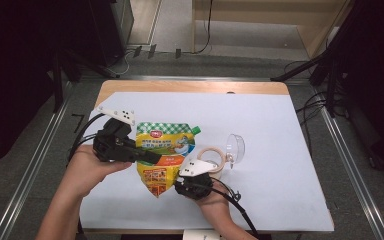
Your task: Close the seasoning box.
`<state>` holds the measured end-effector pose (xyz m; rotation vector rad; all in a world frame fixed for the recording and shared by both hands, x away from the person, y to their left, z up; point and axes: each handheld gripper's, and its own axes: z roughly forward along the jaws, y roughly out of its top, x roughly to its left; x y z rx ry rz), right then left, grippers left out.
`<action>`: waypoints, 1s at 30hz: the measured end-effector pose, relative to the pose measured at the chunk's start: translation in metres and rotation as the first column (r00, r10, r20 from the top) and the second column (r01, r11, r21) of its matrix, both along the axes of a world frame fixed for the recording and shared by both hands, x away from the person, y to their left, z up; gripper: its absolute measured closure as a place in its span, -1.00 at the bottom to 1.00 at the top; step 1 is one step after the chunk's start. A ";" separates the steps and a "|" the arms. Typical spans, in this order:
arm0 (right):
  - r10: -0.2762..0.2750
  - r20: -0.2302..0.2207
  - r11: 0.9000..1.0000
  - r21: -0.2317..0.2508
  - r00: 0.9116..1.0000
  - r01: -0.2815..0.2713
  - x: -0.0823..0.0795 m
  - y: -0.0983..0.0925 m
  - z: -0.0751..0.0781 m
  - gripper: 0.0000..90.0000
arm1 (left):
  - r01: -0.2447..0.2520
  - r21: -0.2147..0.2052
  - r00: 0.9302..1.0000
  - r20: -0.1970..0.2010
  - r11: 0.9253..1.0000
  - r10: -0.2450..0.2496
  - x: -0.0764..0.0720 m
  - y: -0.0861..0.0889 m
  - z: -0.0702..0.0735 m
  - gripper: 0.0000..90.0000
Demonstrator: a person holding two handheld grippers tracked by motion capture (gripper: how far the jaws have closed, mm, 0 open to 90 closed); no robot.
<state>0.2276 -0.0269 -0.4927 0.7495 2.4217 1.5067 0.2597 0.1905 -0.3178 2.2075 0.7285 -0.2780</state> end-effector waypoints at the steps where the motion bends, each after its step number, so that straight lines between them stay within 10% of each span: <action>1: 0.008 0.021 1.000 -0.024 1.000 -0.007 -0.003 0.001 0.001 0.54 | -0.009 -0.006 1.000 -0.008 1.000 0.009 0.002 0.000 -0.001 0.99; 18: 0.084 0.054 0.995 -0.066 0.995 -0.080 -0.021 0.008 0.011 0.58 | -0.087 -0.045 0.996 0.020 0.995 0.088 0.011 -0.029 -0.005 0.98; 30: 0.055 0.074 0.998 -0.017 0.996 -0.053 -0.016 0.004 0.007 0.56 | -0.086 -0.083 0.995 -0.052 0.993 0.082 0.007 -0.023 -0.003 1.00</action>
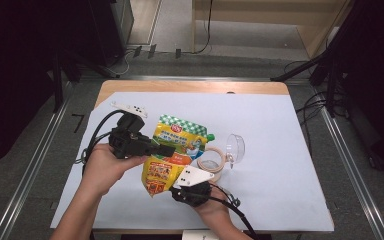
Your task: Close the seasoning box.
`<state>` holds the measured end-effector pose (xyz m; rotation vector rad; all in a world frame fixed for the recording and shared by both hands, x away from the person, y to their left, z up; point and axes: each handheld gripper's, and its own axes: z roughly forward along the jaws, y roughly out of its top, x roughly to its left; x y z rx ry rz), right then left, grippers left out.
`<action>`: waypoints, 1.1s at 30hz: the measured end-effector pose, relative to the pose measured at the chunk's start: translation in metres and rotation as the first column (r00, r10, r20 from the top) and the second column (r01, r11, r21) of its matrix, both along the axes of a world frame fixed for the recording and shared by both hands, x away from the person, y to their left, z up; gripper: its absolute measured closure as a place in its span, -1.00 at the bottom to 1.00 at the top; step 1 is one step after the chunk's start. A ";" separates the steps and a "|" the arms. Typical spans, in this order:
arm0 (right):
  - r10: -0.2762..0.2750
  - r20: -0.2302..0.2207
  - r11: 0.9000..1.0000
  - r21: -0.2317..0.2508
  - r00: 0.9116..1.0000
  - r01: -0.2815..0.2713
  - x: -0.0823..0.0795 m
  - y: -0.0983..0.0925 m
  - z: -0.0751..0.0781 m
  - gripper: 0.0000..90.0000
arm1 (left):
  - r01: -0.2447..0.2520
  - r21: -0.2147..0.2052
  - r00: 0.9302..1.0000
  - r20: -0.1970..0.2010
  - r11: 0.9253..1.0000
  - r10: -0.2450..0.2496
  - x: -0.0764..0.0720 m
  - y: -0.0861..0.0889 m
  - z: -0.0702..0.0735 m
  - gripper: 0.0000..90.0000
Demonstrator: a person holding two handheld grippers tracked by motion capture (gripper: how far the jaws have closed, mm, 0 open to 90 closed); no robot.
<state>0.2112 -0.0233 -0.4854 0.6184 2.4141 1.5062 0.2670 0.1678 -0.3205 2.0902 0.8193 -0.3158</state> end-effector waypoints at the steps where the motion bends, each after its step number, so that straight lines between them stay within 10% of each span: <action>1: -0.002 0.002 1.000 0.002 1.000 0.002 0.000 0.000 0.000 0.55 | 0.000 0.001 1.000 -0.001 1.000 0.000 -0.001 0.000 0.000 1.00; 33: 0.112 -0.045 0.993 0.038 0.993 -0.111 -0.023 0.011 0.015 0.56 | -0.050 0.099 0.999 0.027 0.994 0.047 0.011 -0.041 -0.013 0.93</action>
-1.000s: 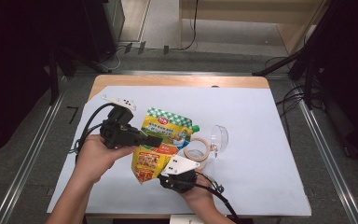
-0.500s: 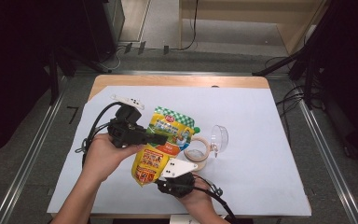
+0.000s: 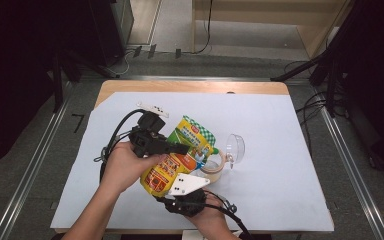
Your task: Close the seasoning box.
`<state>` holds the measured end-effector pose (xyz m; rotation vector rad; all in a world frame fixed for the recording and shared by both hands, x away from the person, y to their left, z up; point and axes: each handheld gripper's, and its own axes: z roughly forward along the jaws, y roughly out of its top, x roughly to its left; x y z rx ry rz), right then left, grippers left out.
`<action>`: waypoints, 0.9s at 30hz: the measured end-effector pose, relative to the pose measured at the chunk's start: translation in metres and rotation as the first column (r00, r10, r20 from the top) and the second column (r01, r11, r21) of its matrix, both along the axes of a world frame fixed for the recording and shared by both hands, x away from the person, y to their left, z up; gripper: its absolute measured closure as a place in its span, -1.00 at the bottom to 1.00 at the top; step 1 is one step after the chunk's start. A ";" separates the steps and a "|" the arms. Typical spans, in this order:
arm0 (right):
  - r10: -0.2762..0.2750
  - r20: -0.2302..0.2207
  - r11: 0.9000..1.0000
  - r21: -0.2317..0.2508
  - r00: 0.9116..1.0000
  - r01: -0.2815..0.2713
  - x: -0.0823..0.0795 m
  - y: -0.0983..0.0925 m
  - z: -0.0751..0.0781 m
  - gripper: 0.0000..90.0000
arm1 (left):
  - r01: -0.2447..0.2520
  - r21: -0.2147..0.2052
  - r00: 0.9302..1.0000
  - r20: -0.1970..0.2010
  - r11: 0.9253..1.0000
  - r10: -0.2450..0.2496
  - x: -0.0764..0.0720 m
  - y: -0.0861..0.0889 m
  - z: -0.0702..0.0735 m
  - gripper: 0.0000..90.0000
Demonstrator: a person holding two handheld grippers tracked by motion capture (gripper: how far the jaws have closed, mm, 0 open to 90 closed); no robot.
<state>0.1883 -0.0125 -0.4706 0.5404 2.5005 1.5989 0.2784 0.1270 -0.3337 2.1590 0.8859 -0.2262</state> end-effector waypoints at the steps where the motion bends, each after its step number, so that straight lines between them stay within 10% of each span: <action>1: 0.001 0.003 1.000 0.005 1.000 -0.001 -0.001 0.000 0.002 0.53 | -0.002 0.011 1.000 0.000 1.000 0.002 0.000 -0.001 -0.001 0.91; 10: 0.016 -0.089 0.999 0.030 0.996 -0.014 0.004 0.001 0.007 0.51 | -0.031 0.050 0.998 -0.044 0.998 0.034 0.012 -0.009 -0.008 0.76; 27: 0.049 -0.098 0.996 0.073 0.994 -0.042 0.014 -0.001 0.023 0.46 | -0.016 0.091 0.990 -0.135 0.996 0.028 0.037 -0.032 -0.015 0.62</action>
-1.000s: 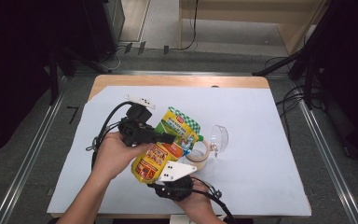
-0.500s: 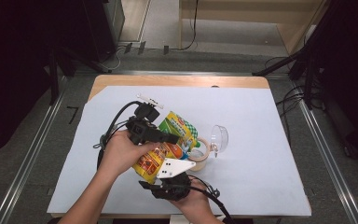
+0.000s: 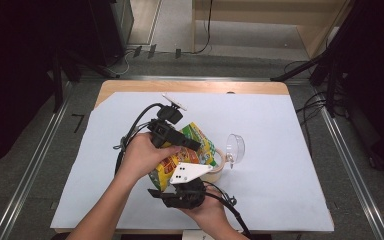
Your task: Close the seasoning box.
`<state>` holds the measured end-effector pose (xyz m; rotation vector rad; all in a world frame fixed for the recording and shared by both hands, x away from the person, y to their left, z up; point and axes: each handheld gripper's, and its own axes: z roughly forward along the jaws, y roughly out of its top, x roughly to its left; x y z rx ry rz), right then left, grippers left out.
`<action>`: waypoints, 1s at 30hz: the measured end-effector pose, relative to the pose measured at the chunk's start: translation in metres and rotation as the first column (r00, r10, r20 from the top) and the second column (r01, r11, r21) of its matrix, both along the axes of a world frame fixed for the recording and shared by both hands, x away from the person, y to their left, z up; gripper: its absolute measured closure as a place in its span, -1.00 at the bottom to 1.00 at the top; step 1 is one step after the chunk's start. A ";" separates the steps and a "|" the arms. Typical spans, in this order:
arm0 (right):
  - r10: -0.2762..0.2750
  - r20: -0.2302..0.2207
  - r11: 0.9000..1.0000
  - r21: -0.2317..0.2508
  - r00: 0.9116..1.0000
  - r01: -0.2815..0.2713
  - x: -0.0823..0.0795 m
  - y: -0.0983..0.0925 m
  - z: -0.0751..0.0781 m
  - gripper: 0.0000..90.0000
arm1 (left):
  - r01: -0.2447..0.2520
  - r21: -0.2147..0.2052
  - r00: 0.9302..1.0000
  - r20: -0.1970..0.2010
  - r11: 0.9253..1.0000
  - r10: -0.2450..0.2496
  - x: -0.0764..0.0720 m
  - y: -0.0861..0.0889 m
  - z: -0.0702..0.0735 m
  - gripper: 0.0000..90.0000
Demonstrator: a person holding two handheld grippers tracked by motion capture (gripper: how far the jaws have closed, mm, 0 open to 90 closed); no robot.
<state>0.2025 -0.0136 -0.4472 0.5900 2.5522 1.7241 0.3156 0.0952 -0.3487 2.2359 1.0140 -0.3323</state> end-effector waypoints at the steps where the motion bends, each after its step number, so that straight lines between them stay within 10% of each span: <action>1: -0.001 -0.002 1.000 -0.002 1.000 0.001 0.000 0.000 0.000 0.46 | -0.002 -0.002 1.000 -0.003 1.000 0.002 0.000 -0.001 0.000 0.63; 30: -0.037 0.032 0.999 -0.029 0.999 0.038 0.006 0.002 0.005 0.49 | 0.024 -0.011 0.999 0.026 1.000 -0.024 0.002 -0.006 0.010 0.52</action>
